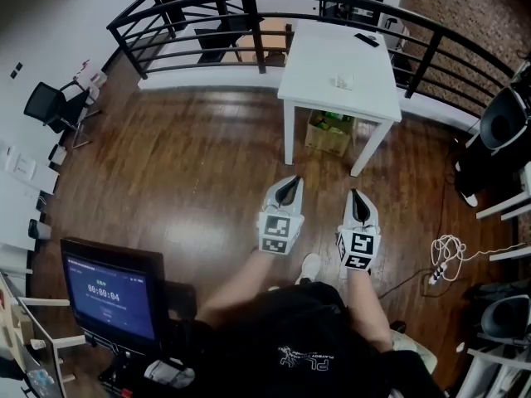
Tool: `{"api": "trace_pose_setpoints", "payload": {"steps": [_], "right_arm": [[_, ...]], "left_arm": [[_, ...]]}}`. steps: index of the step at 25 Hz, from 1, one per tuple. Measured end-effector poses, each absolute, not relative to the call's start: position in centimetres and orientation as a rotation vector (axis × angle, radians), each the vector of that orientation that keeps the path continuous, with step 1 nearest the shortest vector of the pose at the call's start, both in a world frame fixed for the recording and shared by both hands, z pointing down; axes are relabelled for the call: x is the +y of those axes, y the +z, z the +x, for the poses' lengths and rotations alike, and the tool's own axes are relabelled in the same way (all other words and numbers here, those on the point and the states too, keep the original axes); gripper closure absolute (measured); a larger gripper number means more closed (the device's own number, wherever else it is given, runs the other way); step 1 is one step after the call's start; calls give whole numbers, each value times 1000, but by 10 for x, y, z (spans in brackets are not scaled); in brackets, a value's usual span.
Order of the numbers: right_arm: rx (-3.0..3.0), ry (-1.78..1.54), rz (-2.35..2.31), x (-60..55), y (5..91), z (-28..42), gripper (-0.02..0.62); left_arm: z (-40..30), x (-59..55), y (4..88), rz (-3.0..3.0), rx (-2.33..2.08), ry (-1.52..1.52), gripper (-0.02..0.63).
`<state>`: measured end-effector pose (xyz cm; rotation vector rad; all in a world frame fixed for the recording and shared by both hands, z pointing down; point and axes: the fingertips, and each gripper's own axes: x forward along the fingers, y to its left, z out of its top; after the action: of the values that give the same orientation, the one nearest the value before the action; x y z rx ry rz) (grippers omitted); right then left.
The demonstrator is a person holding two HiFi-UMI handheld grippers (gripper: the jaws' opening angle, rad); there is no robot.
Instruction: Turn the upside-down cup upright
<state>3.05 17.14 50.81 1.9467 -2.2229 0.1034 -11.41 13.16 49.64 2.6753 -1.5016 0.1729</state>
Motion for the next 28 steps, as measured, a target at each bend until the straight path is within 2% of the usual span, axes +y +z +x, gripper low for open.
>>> {"api": "trace_pose_setpoints", "payload": {"steps": [7, 13, 28], "right_arm": [[-2242, 110, 1931, 131, 507, 55, 583], [-2253, 148, 1933, 65, 535, 108, 583], [-2269, 148, 1963, 56, 500, 127, 583]], "left_arm": [[-88, 93, 502, 2656, -1501, 184, 606], [-32, 29, 526, 2654, -1502, 204, 606], [0, 27, 490, 2720, -1495, 209, 606]]}}
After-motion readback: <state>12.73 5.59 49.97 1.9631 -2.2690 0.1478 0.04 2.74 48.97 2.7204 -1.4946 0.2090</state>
